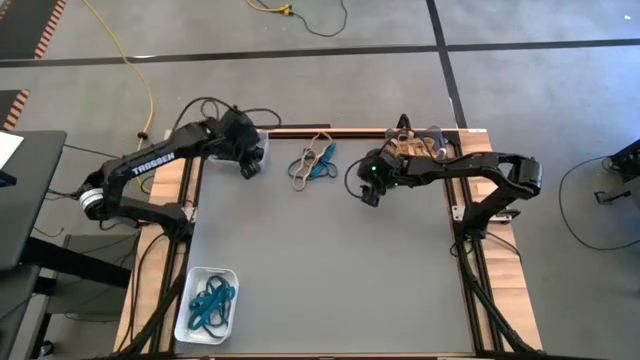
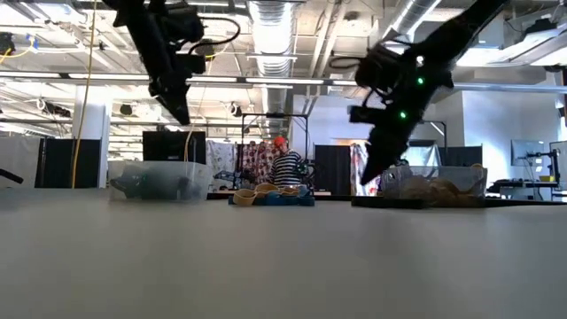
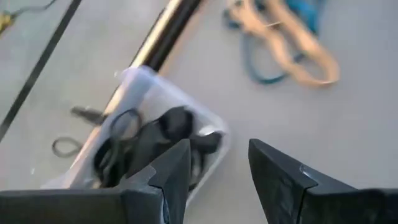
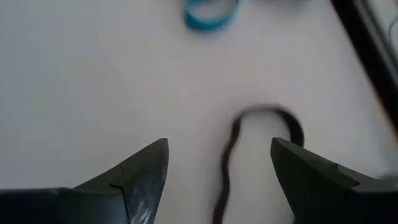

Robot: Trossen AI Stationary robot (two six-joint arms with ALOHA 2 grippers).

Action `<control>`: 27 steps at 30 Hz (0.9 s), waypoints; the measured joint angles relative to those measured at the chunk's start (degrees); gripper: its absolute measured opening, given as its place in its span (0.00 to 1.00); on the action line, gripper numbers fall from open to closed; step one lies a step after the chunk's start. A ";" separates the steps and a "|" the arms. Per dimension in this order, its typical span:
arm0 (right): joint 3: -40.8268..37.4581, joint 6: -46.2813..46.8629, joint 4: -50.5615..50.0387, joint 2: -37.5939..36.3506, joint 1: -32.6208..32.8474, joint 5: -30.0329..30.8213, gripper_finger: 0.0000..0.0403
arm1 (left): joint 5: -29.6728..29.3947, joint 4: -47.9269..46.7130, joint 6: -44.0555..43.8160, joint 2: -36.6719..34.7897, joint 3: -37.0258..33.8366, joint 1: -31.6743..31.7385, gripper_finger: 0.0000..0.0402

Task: Sort rubber bands into baskets
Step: Put the black rubber band into the transparent bin

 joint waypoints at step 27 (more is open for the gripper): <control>-6.71 -1.20 6.05 3.84 -5.63 -5.39 0.30 | -0.02 30.83 -1.42 0.04 -13.29 -19.48 0.38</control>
